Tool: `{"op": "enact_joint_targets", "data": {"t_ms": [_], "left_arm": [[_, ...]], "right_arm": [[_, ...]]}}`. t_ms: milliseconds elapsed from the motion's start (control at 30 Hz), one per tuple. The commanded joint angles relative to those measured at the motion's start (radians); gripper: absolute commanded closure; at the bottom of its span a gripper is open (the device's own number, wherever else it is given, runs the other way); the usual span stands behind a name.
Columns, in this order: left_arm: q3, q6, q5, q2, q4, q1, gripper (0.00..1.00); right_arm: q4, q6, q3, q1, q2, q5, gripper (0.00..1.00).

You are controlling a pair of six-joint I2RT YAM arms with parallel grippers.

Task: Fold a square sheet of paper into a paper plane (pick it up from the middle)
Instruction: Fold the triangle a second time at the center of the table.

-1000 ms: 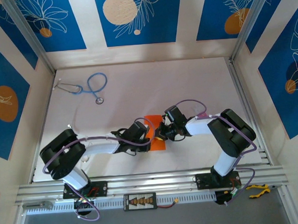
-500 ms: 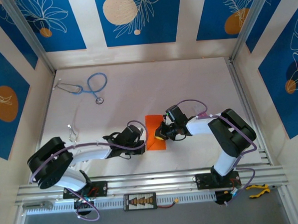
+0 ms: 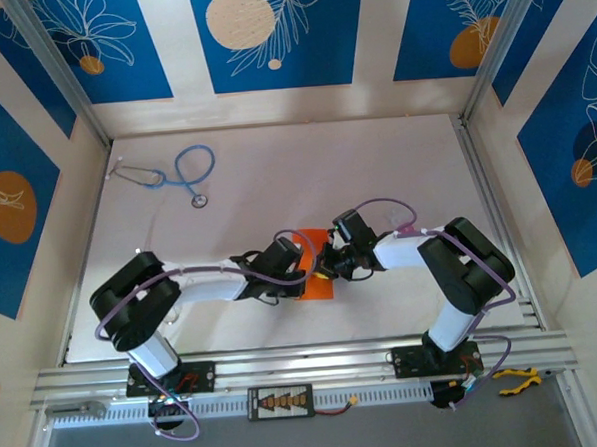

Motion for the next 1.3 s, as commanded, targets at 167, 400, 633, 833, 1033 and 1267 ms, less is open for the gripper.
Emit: {"op": "enact_joint_targets", "data": {"t_ms": [167, 400, 633, 833, 1033, 1267], "left_arm": [[-0.163, -0.094, 0.016, -0.002, 0.065, -0.005, 1.00], [-0.173, -0.099, 0.017, -0.007, 0.068, -0.005, 1.00], [-0.154, -0.074, -0.002, -0.040, 0.015, -0.005, 1.00], [-0.155, -0.070, -0.001, -0.041, 0.011, -0.005, 1.00], [-0.155, -0.071, 0.003, -0.044, 0.017, -0.004, 1.00], [-0.157, -0.071, -0.005, -0.061, 0.020, -0.005, 1.00]], "right_arm": [[-0.074, -0.043, 0.011, 0.008, -0.084, -0.017, 1.00], [-0.035, -0.037, 0.019, 0.087, -0.026, -0.001, 1.00], [-0.010, -0.011, -0.053, -0.002, 0.036, 0.053, 1.00], [-0.007, -0.047, -0.022, -0.122, 0.028, 0.021, 1.00], [-0.043, -0.061, 0.023, -0.178, 0.002, 0.012, 1.00], [-0.069, -0.066, 0.009, -0.113, -0.143, 0.043, 1.00]]}}
